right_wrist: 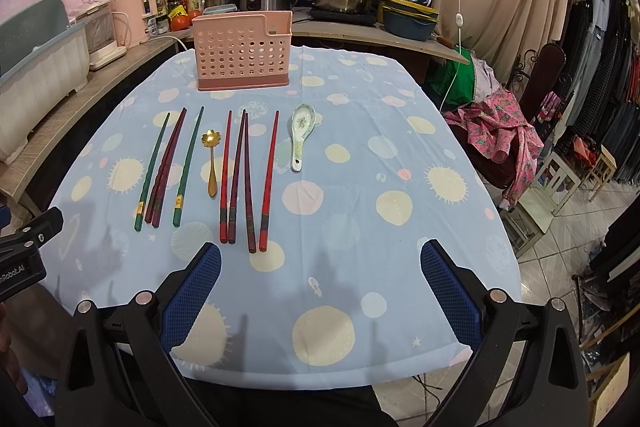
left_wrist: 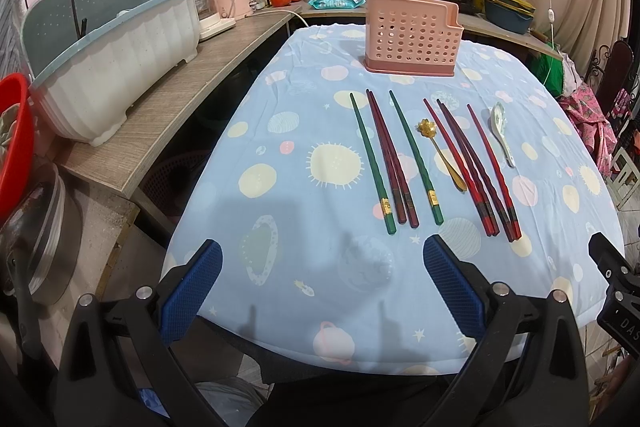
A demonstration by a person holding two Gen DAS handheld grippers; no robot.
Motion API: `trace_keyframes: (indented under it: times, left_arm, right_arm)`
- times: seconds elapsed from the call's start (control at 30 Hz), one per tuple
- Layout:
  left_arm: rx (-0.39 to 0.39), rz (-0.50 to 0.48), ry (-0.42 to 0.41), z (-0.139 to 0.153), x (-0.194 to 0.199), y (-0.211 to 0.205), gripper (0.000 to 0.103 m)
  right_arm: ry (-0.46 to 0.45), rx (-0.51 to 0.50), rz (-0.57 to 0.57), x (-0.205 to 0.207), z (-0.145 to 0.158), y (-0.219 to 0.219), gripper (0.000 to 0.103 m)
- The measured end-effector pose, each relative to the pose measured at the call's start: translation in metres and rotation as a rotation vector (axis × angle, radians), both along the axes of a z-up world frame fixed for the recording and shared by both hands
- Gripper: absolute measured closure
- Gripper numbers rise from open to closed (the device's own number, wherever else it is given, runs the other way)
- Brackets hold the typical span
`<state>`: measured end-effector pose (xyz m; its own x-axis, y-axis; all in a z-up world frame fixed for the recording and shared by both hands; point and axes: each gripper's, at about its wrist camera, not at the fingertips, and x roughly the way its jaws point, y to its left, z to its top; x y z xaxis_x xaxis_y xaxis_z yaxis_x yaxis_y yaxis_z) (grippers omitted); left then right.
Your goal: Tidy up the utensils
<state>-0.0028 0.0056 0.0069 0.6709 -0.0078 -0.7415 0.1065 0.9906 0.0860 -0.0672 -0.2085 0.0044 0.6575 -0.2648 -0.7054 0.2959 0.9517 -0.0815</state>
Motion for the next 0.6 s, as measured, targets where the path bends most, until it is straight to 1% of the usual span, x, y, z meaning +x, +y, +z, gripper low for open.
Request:
trace_keyframes:
  times: [0.6]
  left_arm:
    - [-0.001, 0.000, 0.001, 0.0000, -0.0001, 0.0008, 0.007]
  right_arm:
    - [-0.001, -0.001, 0.002, -0.0004, -0.0004, 0.0015, 0.007]
